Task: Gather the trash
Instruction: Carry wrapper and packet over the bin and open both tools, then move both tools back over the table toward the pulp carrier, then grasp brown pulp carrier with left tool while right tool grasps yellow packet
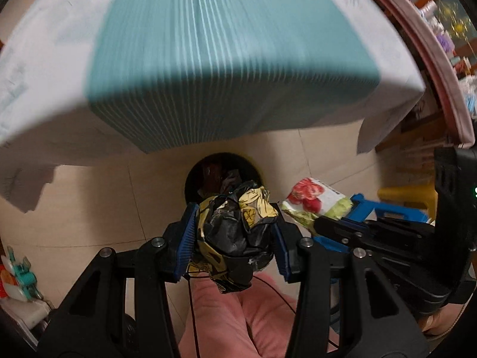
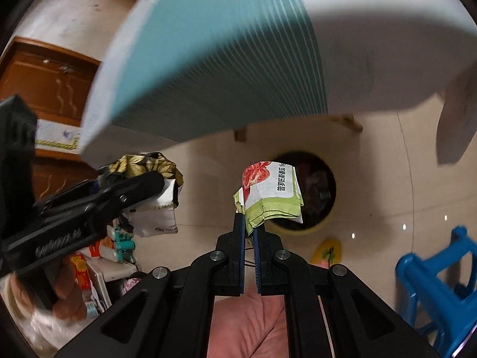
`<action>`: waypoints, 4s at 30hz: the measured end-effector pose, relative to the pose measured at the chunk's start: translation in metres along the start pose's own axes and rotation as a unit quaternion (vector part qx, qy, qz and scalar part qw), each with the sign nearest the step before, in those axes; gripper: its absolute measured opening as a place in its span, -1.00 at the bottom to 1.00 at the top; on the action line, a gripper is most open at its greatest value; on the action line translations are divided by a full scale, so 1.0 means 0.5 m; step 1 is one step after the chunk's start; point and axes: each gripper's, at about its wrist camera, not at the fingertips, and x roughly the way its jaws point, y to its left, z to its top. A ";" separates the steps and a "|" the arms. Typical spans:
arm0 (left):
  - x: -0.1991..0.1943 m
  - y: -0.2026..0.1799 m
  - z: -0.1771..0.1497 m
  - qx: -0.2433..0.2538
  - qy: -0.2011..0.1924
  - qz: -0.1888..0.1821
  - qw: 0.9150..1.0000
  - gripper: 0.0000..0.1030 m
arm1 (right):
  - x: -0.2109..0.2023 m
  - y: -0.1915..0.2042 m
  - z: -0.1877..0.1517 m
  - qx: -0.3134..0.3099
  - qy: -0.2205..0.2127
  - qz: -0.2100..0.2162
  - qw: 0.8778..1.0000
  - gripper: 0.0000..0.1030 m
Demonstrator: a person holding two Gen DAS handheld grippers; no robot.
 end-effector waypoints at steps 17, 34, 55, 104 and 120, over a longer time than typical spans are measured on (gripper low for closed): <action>0.310 0.086 -0.062 -0.049 0.025 0.002 0.998 -0.03 | 0.327 -0.126 -0.053 0.035 0.036 -0.040 0.998 -0.90; 0.332 0.110 -0.067 -0.083 0.027 0.022 0.996 0.42 | 0.332 -0.157 -0.043 0.068 0.021 -0.030 0.997 -0.32; -0.223 0.100 -0.038 -0.117 -0.042 0.025 0.992 0.42 | -0.101 0.148 -0.033 -0.057 0.019 -0.014 0.998 -0.32; -0.736 -0.014 0.629 0.007 -0.196 0.005 0.980 0.42 | -0.750 0.381 0.673 -0.179 -0.213 -0.132 0.951 -0.11; -0.283 -0.014 0.858 -0.098 -0.108 -0.001 0.989 0.42 | -0.278 0.135 0.967 -0.279 -0.038 -0.104 0.954 -0.10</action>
